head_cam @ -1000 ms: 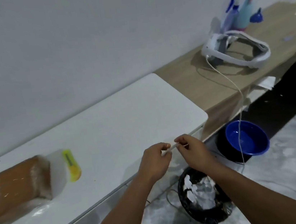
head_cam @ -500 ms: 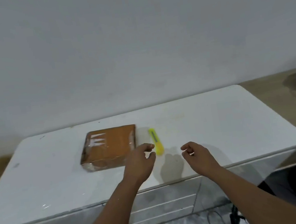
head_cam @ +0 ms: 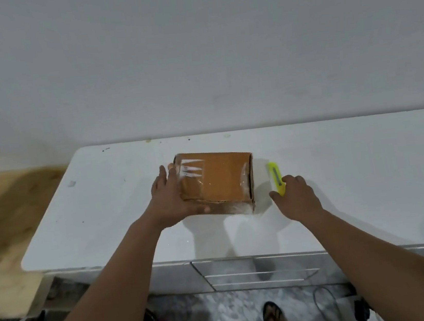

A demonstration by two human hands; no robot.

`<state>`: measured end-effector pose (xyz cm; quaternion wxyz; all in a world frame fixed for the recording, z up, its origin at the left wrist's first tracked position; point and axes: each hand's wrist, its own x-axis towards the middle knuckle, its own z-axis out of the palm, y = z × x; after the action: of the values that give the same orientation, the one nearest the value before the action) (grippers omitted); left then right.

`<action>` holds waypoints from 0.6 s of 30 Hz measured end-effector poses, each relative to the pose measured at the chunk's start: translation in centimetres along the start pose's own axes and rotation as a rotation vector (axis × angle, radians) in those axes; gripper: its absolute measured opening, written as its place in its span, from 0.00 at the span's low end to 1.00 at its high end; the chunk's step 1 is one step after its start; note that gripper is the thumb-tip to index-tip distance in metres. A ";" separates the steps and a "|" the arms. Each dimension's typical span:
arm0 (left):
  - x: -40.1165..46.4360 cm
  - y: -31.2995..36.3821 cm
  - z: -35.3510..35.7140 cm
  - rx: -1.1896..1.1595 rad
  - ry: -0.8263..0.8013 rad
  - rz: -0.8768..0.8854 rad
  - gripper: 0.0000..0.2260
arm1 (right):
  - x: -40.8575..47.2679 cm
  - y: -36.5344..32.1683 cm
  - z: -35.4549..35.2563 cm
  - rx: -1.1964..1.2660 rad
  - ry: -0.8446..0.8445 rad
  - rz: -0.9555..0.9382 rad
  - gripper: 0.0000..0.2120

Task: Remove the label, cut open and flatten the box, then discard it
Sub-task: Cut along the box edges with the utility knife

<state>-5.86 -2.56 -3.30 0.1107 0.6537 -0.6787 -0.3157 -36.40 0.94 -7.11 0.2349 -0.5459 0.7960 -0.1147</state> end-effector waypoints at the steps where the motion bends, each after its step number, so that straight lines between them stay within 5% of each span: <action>1: 0.4 0.0 0.1 -0.036 -0.026 0.013 0.69 | 0.2 -0.1 0.1 -0.041 0.001 -0.013 0.23; 7: 1.1 0.9 1.6 -0.079 0.051 -0.020 0.64 | 2.7 0.2 -0.8 0.096 -0.120 0.070 0.25; 13: 1.4 2.4 3.2 -0.130 0.140 -0.051 0.62 | 5.3 0.5 -2.8 0.385 -0.130 0.112 0.12; 18: 1.8 3.0 2.7 -0.103 0.071 -0.033 0.68 | 5.8 -0.8 -4.6 0.596 -0.130 0.088 0.12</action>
<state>-10.02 -3.65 -4.17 0.1633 0.6689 -0.6464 -0.3286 -39.75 -5.03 -4.26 0.4401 -0.4241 0.7334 -0.2977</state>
